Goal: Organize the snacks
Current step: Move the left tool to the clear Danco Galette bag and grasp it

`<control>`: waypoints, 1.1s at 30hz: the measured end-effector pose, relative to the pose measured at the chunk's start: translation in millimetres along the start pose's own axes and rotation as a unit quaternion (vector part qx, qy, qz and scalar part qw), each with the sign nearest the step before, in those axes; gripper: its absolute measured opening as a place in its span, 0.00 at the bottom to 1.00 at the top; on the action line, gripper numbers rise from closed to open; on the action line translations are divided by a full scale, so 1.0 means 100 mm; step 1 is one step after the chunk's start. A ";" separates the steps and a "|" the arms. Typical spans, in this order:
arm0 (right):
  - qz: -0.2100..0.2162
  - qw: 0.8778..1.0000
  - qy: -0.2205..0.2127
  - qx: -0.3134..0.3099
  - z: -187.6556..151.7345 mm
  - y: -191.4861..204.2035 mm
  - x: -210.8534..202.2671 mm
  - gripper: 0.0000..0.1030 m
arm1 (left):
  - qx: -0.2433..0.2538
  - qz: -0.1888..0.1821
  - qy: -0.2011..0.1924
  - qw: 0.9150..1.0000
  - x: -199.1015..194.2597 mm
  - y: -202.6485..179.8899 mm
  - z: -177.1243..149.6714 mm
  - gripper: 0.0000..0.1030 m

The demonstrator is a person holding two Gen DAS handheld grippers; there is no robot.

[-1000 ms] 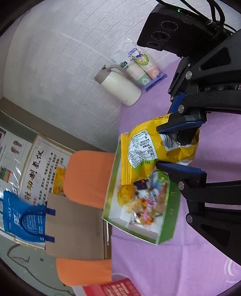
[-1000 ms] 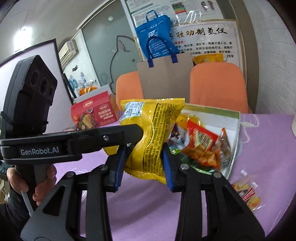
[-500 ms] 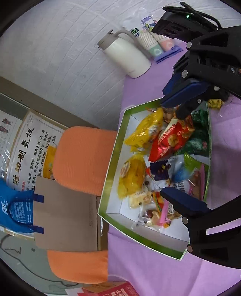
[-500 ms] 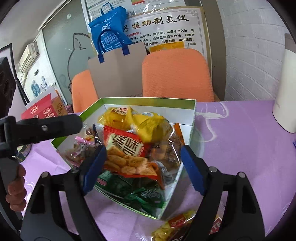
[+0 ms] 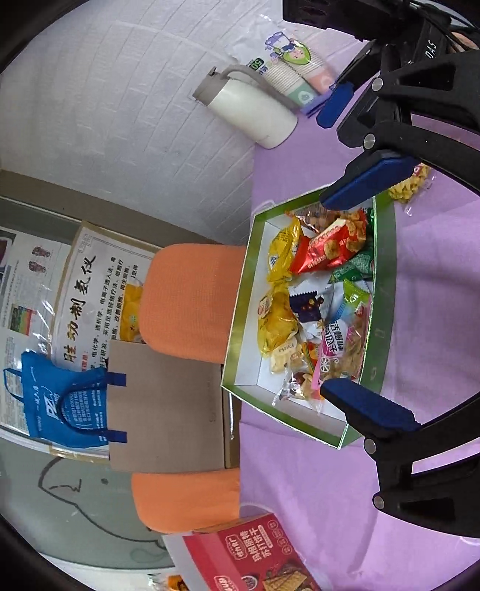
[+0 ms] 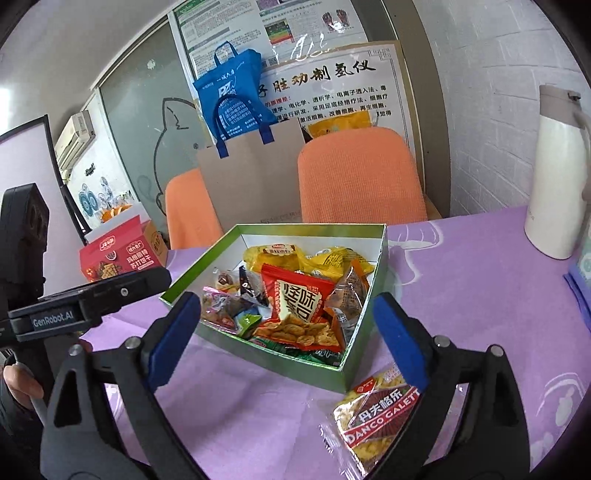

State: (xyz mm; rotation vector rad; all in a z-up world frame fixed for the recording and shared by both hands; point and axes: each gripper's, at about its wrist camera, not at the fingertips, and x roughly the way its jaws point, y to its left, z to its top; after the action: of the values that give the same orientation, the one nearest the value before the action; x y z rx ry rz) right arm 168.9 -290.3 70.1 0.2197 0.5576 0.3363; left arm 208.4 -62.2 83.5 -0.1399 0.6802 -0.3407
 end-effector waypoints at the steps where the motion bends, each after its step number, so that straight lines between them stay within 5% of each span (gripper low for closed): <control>1: 0.003 1.000 -0.005 -0.003 0.00 0.03 -0.08 0.92 | 0.007 -0.002 -0.010 1.000 -0.12 -0.05 -0.03 0.97; 4: 0.002 1.000 -0.016 -0.021 -0.03 0.12 -0.38 0.93 | 0.033 -0.002 -0.024 0.999 -0.37 -0.20 -0.11 1.00; 9: -0.022 0.999 -0.004 -0.047 -0.25 0.07 -0.73 0.95 | 0.064 -0.051 0.010 0.997 -0.48 -0.45 -0.37 1.00; 19: -0.105 0.990 0.090 -0.022 -0.59 -0.58 -0.35 0.95 | 0.068 -0.087 0.112 0.988 -0.05 -0.69 -1.06 1.00; 25: -0.076 0.991 0.112 0.021 -0.51 -0.90 0.08 0.94 | 0.035 -0.103 0.130 0.986 -0.03 -0.60 -1.28 1.00; 30: -0.038 0.985 0.153 0.063 -0.68 -0.96 0.22 0.70 | 0.032 -0.106 0.136 0.985 0.00 -0.53 -1.34 0.99; 33: 0.008 0.984 0.169 0.054 -0.84 -0.72 0.10 0.68 | 0.025 -0.111 0.139 0.984 0.01 -0.45 -1.36 0.99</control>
State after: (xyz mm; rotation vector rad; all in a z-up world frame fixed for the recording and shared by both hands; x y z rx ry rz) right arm 148.6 -343.6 -25.2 0.2742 0.9110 0.3616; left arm 111.1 -107.5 -11.3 -0.1213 0.9334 -0.5993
